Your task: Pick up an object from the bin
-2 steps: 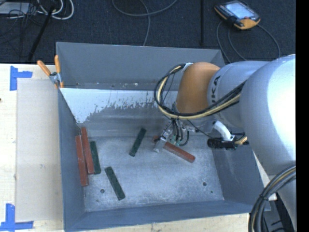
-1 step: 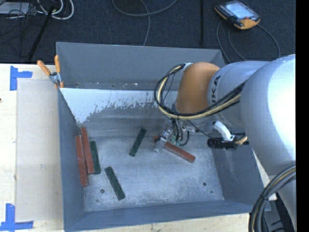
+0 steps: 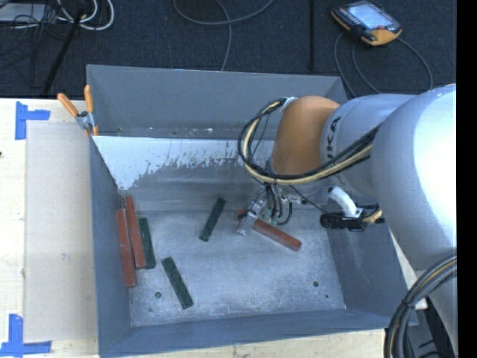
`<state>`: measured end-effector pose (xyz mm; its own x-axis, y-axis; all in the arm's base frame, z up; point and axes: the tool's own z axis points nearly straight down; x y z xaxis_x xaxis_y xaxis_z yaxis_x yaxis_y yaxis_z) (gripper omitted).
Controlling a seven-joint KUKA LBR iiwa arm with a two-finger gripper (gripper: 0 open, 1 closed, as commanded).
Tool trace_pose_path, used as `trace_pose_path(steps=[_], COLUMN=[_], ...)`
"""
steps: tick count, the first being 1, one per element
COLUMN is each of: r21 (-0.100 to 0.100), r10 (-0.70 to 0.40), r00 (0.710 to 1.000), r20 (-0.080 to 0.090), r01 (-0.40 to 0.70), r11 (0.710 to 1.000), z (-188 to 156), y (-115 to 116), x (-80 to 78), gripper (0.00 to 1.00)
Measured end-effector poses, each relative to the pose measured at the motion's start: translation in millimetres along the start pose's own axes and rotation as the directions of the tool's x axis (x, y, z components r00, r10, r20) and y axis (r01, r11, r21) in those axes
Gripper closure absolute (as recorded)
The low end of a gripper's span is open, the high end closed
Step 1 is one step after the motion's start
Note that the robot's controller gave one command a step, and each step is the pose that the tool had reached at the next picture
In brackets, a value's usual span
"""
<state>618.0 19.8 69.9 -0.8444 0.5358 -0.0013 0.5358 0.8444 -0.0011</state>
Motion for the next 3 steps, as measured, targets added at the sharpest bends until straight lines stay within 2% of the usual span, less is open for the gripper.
trace_pose_path(steps=[1, 2, 3], r21=[0.0, 0.003, -0.005], r10=[0.0, 0.017, -0.053], r00=[1.0, 1.0, 0.999], r20=[0.0, -0.008, 0.008], r01=[0.0, -0.017, 0.053], r11=[1.0, 1.0, 0.999], z=[0, -49, -57], y=[0, -7, -27], x=[0.0, 5.2, -4.6], gripper=[1.0, 1.0, 1.0])
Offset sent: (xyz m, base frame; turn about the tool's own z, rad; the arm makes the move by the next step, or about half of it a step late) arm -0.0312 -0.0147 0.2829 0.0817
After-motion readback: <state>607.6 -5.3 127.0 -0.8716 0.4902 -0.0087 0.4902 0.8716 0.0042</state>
